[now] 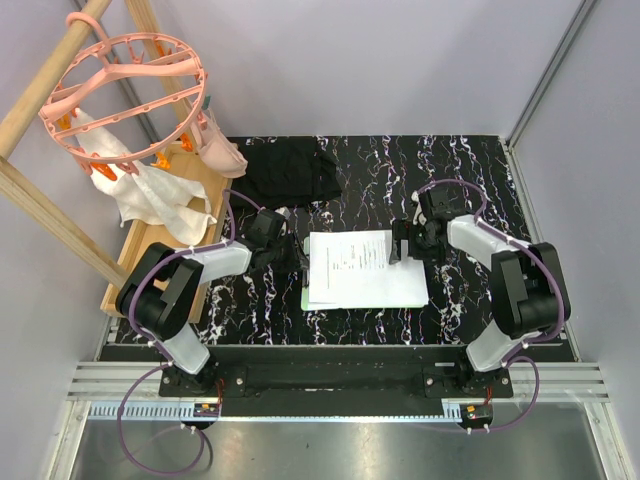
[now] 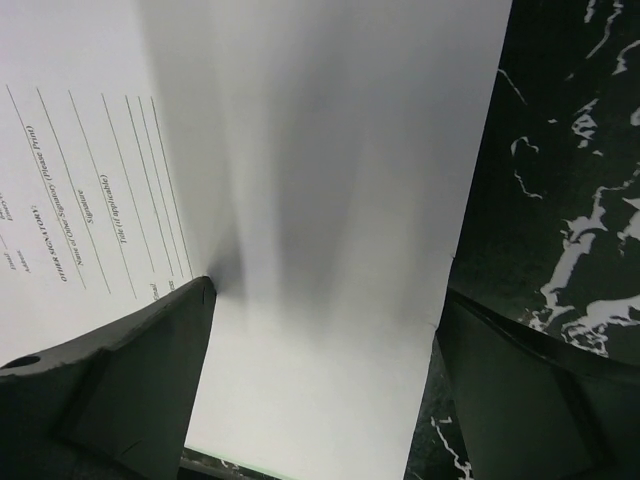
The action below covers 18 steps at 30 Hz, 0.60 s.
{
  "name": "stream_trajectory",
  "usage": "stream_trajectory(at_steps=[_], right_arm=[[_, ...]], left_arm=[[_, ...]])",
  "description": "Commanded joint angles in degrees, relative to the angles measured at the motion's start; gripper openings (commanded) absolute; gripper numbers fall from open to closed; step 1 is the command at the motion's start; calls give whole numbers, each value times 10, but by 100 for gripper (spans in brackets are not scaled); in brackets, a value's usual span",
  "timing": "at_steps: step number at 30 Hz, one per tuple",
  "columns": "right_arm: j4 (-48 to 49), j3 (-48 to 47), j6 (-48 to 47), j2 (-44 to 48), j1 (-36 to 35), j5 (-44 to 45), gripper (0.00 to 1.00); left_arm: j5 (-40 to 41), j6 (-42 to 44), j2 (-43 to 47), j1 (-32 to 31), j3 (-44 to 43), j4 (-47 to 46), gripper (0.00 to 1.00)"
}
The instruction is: Put the files into the folder
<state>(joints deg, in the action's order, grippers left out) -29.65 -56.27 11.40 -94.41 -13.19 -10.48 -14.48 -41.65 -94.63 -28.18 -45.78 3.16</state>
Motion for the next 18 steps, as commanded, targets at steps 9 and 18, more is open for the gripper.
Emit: stream_trajectory(at_steps=[9, 18], right_arm=[[-93, -89, 5, 126, -4, 50, 100], [-162, -149, 13, 159, -19, 123, 100]], left_arm=[[20, 5, -3, -3, -5, 43, 0], [18, 8, -5, -3, -8, 45, 0]])
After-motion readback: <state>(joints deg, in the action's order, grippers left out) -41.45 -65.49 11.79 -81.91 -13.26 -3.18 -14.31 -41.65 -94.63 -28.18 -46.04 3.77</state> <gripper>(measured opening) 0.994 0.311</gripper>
